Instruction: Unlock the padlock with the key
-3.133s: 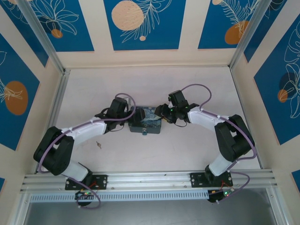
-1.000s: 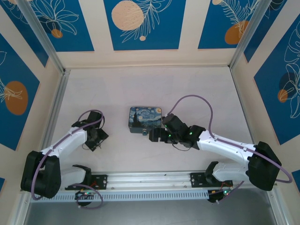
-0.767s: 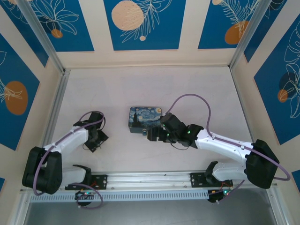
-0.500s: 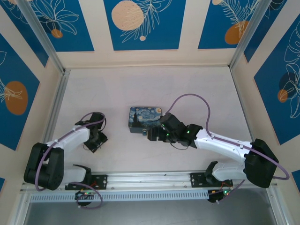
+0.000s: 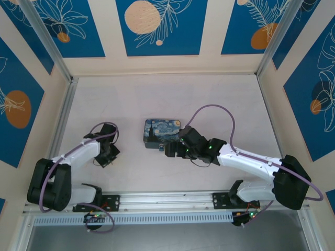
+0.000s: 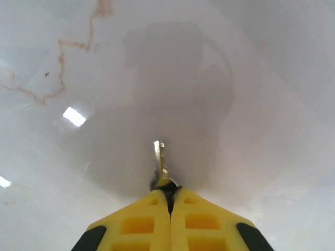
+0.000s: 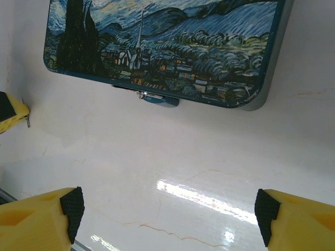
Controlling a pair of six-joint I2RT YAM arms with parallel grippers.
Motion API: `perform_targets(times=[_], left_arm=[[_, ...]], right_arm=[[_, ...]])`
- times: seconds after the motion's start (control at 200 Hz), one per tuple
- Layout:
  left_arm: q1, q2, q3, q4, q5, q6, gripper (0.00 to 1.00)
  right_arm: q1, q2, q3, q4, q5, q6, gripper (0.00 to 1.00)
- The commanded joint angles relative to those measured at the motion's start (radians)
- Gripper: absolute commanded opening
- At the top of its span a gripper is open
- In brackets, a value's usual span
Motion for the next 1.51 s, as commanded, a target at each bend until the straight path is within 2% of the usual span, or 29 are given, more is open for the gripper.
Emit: perform_targets(times=[0.0,0.21,0.36,0.565,0.755,0.925,1.095,1.275,1.5], left_arm=[[0.013,-0.036,-0.002,0.015,0.008,0.082,0.0],[0.01,-0.196,0.003,0.148,0.195,0.196,0.0],[-0.003,-0.288,-0.027,0.263,0.33,0.208,0.0],[-0.085,-0.338,-0.102,0.561,0.522,0.195,0.0],[-0.232,-0.317,-0.106,0.726,0.576,0.291,0.0],[-0.326,-0.296,-0.128,0.889,0.592,0.323,0.0],[-0.388,-0.244,-0.121,1.024,0.59,0.333,0.0],[-0.455,-0.18,-0.074,1.058,0.574,0.362,0.0],[-0.497,-0.108,0.0,1.044,0.596,0.398,0.0]], right_arm=[[0.008,-0.021,0.021,-0.022,0.034,0.006,0.89],[-0.028,-0.014,0.009,0.011,0.001,0.008,0.94],[-0.078,-0.013,-0.023,0.065,-0.058,0.024,0.94],[-0.153,-0.018,-0.078,0.186,-0.2,0.057,0.93],[-0.234,-0.039,-0.152,0.326,-0.35,0.175,0.92],[-0.276,-0.047,-0.19,0.443,-0.417,0.277,0.9],[-0.315,-0.037,-0.191,0.574,-0.459,0.354,0.73],[-0.33,0.0,-0.174,0.69,-0.505,0.412,0.57],[-0.331,0.004,-0.172,0.745,-0.542,0.449,0.55]])
